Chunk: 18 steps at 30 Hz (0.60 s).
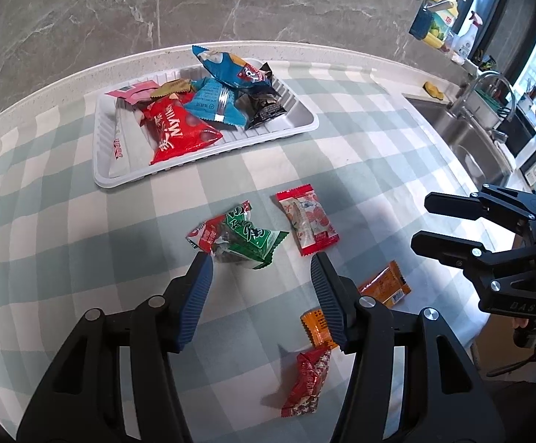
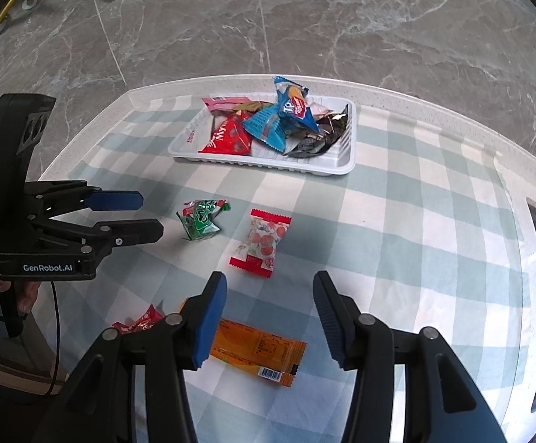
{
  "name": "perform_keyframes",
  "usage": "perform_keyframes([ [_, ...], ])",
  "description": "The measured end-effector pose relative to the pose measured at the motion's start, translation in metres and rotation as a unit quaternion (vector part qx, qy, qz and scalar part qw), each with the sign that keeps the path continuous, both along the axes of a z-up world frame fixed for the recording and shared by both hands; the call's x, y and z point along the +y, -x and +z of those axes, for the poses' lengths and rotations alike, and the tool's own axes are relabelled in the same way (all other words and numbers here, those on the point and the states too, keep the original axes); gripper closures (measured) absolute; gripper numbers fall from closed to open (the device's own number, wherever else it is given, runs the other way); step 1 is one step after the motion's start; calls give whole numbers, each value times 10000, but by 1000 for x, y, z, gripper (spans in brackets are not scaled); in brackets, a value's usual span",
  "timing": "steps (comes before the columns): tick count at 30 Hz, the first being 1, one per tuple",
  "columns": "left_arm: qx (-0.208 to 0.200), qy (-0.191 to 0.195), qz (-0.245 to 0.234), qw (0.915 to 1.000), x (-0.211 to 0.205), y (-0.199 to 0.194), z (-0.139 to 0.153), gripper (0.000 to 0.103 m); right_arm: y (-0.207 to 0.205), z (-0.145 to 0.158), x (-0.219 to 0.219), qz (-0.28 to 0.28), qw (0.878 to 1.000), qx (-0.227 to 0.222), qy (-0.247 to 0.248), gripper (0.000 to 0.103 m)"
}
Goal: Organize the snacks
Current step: 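Move both grippers back down to the candies on the cloth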
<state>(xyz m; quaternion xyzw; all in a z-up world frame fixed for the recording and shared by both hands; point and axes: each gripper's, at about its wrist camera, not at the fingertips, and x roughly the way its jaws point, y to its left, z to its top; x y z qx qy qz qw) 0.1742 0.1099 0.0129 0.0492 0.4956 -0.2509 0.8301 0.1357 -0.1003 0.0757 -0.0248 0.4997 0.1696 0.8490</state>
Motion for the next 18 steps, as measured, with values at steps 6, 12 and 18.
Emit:
perform_keyframes([
  [6, 45, -56, 29, 10000, 1, -5, -7, 49, -4, -9, -3, -80, 9998, 97, -126, 51],
  [12, 134, -101, 31, 9999, 0, -12, -16, 49, -14, -19, -3, -139, 9993, 230, -259, 50],
  [18, 372, 36, 222, 9991, 0, -28, -26, 49, -26, -30, 0, -216, 9983, 359, -404, 50],
])
